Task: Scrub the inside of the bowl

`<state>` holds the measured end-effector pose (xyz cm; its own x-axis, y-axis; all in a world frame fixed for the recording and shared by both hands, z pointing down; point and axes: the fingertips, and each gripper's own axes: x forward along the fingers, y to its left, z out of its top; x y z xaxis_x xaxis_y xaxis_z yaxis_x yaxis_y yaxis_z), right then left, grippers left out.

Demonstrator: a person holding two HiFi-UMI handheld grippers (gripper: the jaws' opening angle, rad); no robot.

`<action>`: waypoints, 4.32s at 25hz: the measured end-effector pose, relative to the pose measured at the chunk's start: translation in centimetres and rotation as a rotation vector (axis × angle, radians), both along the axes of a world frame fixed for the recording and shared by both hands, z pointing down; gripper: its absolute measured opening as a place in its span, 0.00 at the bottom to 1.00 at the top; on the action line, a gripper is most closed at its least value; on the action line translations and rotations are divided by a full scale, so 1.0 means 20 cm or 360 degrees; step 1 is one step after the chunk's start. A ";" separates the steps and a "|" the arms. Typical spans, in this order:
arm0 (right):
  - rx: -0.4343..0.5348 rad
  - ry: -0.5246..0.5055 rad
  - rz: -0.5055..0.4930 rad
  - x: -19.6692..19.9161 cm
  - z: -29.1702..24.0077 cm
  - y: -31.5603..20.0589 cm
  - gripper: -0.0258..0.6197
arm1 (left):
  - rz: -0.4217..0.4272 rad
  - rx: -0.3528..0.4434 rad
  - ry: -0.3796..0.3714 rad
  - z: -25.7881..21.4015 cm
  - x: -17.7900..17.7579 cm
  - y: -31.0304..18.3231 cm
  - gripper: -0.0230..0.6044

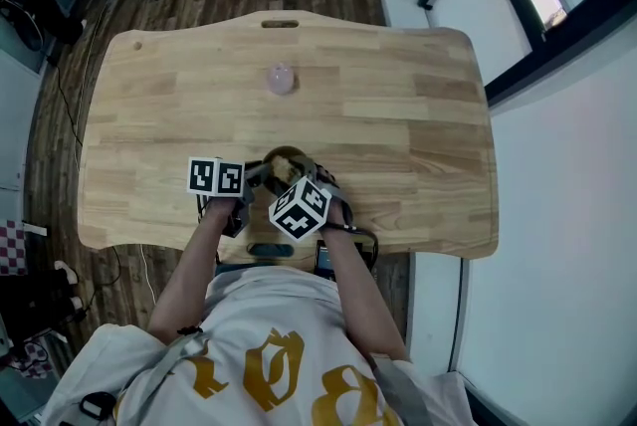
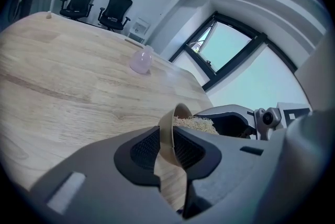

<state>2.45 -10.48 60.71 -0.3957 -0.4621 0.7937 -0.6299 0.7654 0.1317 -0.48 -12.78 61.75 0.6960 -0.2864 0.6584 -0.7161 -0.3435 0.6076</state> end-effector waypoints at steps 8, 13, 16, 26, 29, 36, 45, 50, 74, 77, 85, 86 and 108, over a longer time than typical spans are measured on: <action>-0.0233 0.0106 -0.0393 -0.11 0.02 0.14 0.31 | -0.0096 0.0039 -0.0063 0.02 -0.10 -0.03 0.14; -0.0302 0.0145 -0.0448 -0.12 0.04 0.18 0.31 | -0.0038 0.0096 -0.0166 0.02 -0.11 -0.01 0.13; -0.0329 0.0179 -0.0393 -0.09 0.06 0.17 0.31 | 0.0001 0.0105 -0.0198 0.02 -0.10 0.00 0.13; -0.0144 0.0292 0.0021 0.07 0.03 0.00 0.31 | 0.0039 0.0107 -0.0178 0.00 -0.04 0.01 0.13; -0.0101 0.0294 0.0034 0.07 0.02 -0.02 0.31 | 0.0031 0.0104 -0.0153 0.00 -0.03 0.01 0.13; -0.0076 0.0288 -0.0036 0.04 0.01 -0.01 0.31 | -0.0014 0.0084 -0.0112 -0.02 -0.04 0.00 0.13; -0.0111 0.0205 -0.0282 -0.08 0.03 0.08 0.31 | -0.0071 0.0036 -0.0065 0.01 -0.06 0.00 0.13; -0.0127 0.0157 -0.0323 -0.11 0.02 0.11 0.31 | -0.0113 0.0025 -0.0037 0.02 -0.07 -0.01 0.13; -0.0274 0.0335 -0.0123 0.01 0.06 0.09 0.31 | -0.0036 0.0130 -0.0133 -0.02 -0.09 -0.02 0.12; -0.0251 0.0356 -0.0079 0.03 0.06 0.07 0.31 | -0.0027 0.0141 -0.0141 -0.03 -0.08 -0.02 0.12; -0.0204 0.0375 0.0038 0.07 0.07 0.02 0.31 | -0.0005 0.0141 -0.0150 -0.02 -0.05 -0.02 0.12; -0.0196 0.0375 0.0051 0.07 0.07 0.02 0.31 | 0.0000 0.0138 -0.0149 -0.02 -0.05 -0.02 0.12; 0.0022 0.0423 -0.0249 -0.03 0.04 0.01 0.31 | -0.0025 0.0143 -0.0128 -0.02 -0.05 -0.03 0.13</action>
<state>1.78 -10.23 61.61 -0.2421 -0.4234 0.8730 -0.4467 0.8474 0.2871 -1.49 -13.28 61.44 0.6372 -0.3569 0.6831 -0.7668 -0.3824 0.5154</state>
